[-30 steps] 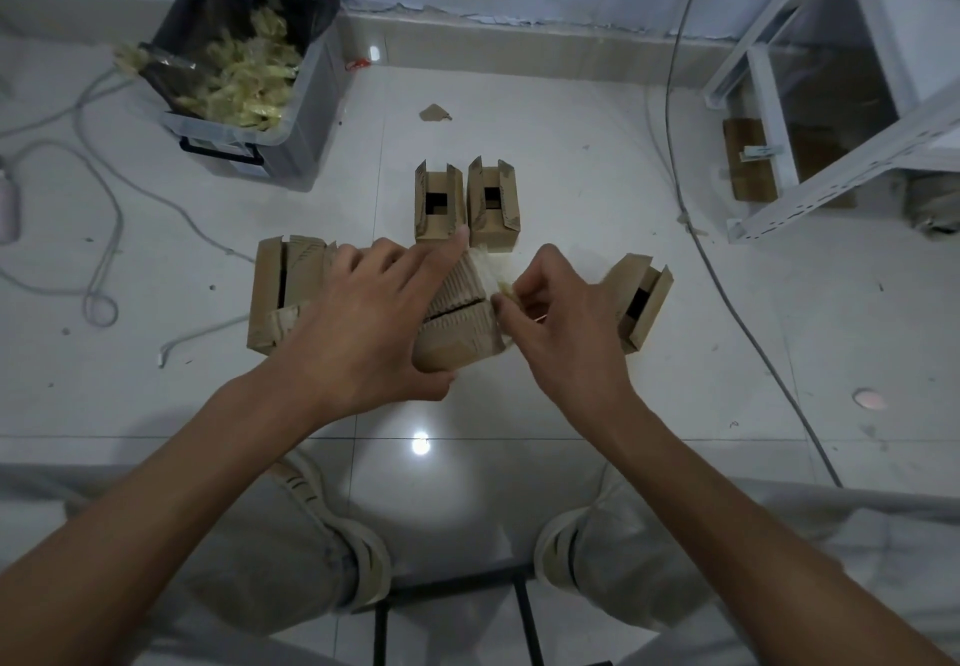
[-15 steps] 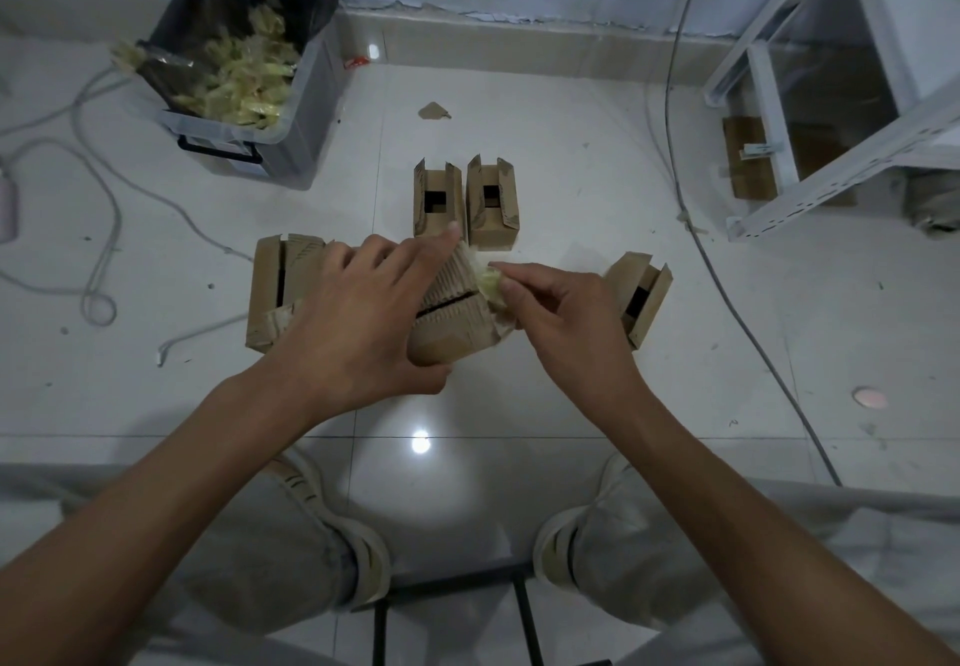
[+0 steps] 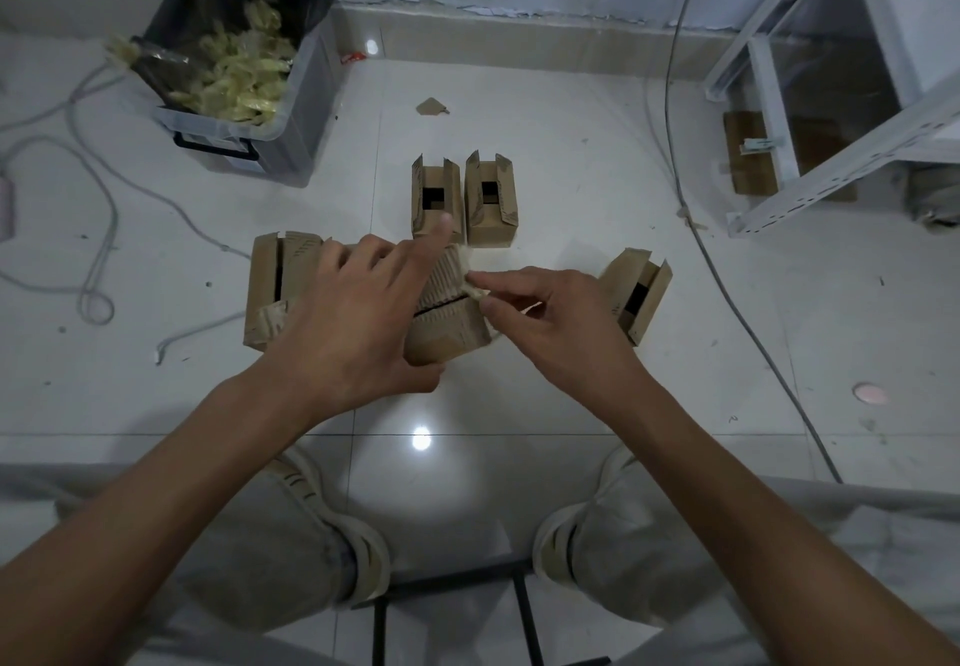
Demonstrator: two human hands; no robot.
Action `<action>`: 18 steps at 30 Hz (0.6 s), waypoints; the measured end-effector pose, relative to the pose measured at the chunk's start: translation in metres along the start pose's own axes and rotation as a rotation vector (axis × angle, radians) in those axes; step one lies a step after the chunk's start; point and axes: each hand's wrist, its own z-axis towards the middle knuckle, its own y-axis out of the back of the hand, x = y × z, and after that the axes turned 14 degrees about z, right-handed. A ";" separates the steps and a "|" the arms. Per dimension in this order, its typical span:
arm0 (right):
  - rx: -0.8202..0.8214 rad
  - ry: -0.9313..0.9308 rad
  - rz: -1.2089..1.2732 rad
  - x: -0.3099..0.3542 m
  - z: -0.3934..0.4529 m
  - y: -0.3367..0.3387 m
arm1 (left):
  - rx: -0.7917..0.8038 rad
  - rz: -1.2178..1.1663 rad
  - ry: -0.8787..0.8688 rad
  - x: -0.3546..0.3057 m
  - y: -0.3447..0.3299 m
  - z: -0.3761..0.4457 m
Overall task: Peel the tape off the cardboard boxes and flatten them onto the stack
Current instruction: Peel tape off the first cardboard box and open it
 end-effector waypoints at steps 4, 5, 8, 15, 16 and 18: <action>0.045 -0.211 0.129 0.005 0.003 0.004 | 0.006 0.000 -0.005 0.000 0.001 0.001; 0.054 -0.267 0.168 0.005 0.004 0.005 | 0.006 0.003 -0.011 -0.001 0.000 0.000; 0.106 -0.362 0.245 0.003 0.005 0.008 | 0.007 -0.029 -0.033 -0.003 -0.003 -0.001; 0.099 -0.357 0.488 0.000 0.004 0.011 | 0.030 -0.175 -0.008 -0.003 0.001 -0.002; 0.103 -0.370 0.553 0.000 0.004 0.012 | 0.024 -0.198 0.000 -0.002 0.003 -0.002; 0.122 -0.405 0.684 -0.002 0.004 0.014 | 0.004 -0.224 0.013 -0.002 0.006 0.000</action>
